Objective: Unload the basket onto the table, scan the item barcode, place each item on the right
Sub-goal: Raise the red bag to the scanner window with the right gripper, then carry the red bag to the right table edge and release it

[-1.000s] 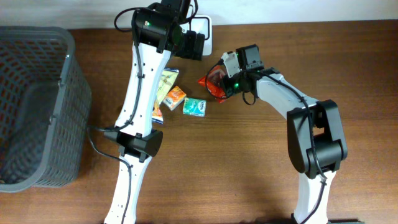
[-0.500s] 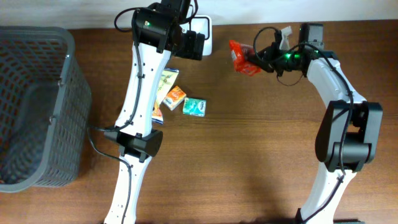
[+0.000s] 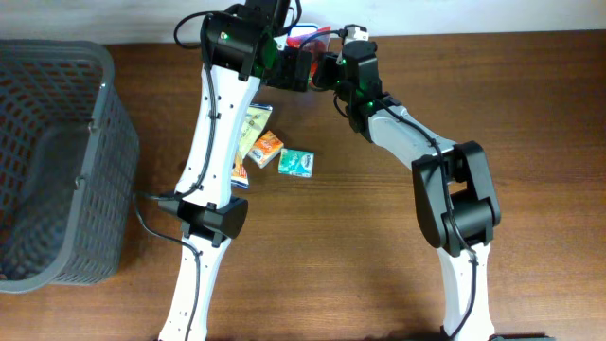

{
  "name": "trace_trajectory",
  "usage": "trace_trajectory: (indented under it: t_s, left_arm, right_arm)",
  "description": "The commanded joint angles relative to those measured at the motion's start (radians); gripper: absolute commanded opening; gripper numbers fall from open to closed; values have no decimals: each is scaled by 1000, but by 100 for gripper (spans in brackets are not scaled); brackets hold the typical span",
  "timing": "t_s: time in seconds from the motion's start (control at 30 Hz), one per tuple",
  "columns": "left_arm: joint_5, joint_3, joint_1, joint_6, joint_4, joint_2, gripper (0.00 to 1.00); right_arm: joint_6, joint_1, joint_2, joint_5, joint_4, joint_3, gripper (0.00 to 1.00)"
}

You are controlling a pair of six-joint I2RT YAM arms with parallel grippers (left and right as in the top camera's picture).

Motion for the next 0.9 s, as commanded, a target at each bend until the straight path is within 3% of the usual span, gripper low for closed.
trace_trajectory:
  t_s: [0.0,0.13,0.27,0.33,0.43,0.57,0.67,0.7,0.77,0.87]
  left_arm:
    - [-4,0,0,-9,-1,0,99]
    - [-4,0,0,-10,-1,0,99]
    - [-4,0,0,-10,-1,0,99]
    - [-4,0,0,-10,-1,0,99]
    - [-4,0,0,-10,-1,0,99]
    - [-4,0,0,-10,-1,0,99]
    - [-4,0,0,-10,-1,0,99]
    - [-4,0,0,-9,-1,0,99]
    - [-4,0,0,-10,-1,0,99]
    - [-4,0,0,-9,-1,0,99]
  right_arm:
    - [-36,-23,-7,7,28,20,4]
    - [-35,-173,-113,-101,-58,20,4]
    - [-35,-407,-233,-100,-335,20,4]
    - [-35,-584,-234,-54,-552,20,4]
    - [-72,-766,-232,35,-716,19,4]
    - [-203,-986,-232,127,-792,19,4]
    - [-298,-1072,-232,148,-796,19,4]
    - [-303,-1111,-232,154,-799,19,21]
    - [-303,-1153,-232,154,-806,19,83]
    - [-301,-1172,-263,113,-881,20,100]
